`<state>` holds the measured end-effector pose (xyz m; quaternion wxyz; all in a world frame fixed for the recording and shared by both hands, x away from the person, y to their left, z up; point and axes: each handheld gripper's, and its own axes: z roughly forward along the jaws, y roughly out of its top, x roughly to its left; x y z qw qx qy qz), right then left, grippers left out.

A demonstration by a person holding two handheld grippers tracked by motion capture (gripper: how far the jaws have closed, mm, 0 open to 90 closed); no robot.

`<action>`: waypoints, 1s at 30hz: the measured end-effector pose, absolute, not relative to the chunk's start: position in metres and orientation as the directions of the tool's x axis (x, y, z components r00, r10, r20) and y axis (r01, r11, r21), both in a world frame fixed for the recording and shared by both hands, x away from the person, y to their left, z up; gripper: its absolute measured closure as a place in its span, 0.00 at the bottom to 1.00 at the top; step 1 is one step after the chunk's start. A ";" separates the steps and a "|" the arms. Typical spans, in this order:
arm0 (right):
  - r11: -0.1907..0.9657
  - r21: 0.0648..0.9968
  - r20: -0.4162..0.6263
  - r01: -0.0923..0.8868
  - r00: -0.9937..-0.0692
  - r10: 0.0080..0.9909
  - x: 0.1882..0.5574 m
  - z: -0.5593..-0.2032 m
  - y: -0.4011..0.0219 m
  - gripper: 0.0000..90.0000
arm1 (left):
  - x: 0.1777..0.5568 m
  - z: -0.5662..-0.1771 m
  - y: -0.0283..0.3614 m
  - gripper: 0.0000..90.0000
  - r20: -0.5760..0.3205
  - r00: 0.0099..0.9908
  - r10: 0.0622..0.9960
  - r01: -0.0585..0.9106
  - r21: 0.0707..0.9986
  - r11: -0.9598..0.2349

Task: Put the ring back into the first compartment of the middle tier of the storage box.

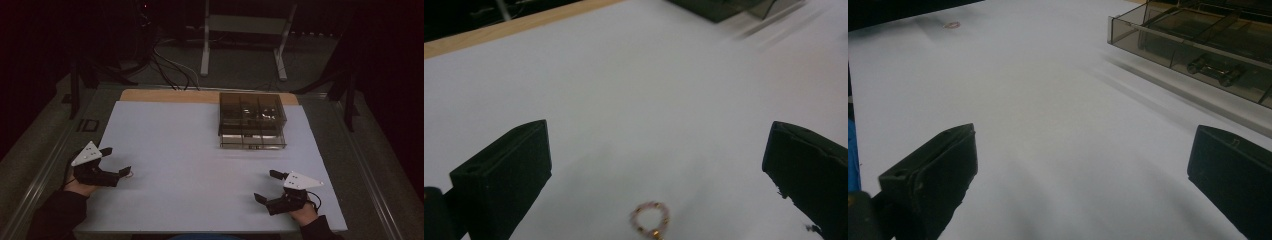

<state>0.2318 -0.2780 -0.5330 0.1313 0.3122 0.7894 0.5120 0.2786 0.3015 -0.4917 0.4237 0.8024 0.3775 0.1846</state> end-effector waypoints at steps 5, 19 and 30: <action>0.281 0.890 0.113 0.359 -0.771 0.627 0.232 -0.533 -0.278 0.00 | 0.279 -0.497 0.301 0.06 0.006 0.642 0.767 0.457 0.800 -0.389; 0.279 0.889 0.118 0.362 -0.773 0.624 0.232 -0.533 -0.278 0.00 | 0.283 -0.513 0.299 0.30 0.028 0.636 0.771 0.528 0.713 -0.462; 0.280 0.889 0.118 0.362 -0.772 0.624 0.232 -0.533 -0.279 0.00 | 0.288 -0.524 0.295 0.64 0.037 0.657 0.753 0.539 0.676 -0.503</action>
